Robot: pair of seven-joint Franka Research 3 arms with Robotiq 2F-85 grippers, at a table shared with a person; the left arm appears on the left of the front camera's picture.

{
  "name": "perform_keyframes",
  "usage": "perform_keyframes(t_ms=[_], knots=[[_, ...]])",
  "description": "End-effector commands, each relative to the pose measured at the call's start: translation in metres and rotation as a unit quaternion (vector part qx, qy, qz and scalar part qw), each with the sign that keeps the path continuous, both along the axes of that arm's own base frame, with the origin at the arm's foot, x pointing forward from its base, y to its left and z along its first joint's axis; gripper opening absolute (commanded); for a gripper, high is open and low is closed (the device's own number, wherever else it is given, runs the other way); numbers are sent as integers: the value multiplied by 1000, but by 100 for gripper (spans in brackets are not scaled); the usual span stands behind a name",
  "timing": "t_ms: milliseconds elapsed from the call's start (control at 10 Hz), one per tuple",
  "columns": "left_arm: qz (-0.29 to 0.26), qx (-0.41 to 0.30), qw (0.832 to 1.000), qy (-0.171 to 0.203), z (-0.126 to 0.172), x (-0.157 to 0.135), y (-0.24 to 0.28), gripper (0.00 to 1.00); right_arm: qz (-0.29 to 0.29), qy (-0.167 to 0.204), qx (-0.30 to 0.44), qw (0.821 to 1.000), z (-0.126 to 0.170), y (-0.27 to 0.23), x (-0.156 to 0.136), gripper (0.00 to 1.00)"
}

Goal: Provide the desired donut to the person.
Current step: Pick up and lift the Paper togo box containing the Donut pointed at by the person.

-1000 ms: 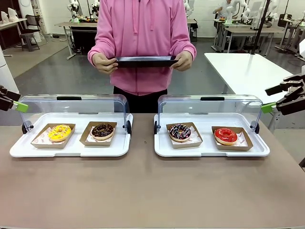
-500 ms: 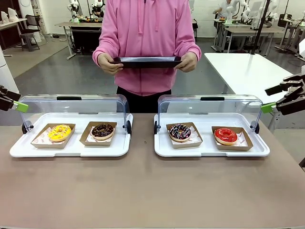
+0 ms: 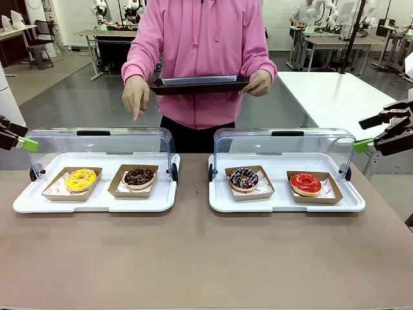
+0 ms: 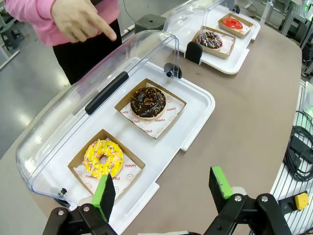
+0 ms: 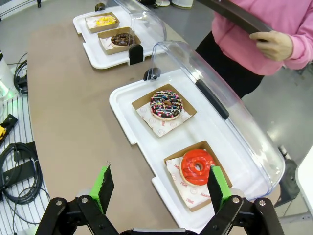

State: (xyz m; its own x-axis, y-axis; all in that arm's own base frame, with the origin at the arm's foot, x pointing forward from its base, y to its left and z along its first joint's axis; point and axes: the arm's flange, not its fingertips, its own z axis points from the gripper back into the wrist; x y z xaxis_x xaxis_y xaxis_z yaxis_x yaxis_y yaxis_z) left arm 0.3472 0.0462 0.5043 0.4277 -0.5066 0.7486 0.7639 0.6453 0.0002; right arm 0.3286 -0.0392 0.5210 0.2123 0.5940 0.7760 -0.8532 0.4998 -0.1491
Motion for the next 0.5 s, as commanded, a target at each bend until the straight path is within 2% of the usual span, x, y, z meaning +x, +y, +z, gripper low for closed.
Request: perform_keyframes(t_ms=[0,400], knots=[[0,-4,1000,-2,-1,2,1,100,-4,0,10,1000,0,2,3,100],[0,-4,1000,-2,-1,2,1,100,-4,0,10,1000,0,2,3,100]])
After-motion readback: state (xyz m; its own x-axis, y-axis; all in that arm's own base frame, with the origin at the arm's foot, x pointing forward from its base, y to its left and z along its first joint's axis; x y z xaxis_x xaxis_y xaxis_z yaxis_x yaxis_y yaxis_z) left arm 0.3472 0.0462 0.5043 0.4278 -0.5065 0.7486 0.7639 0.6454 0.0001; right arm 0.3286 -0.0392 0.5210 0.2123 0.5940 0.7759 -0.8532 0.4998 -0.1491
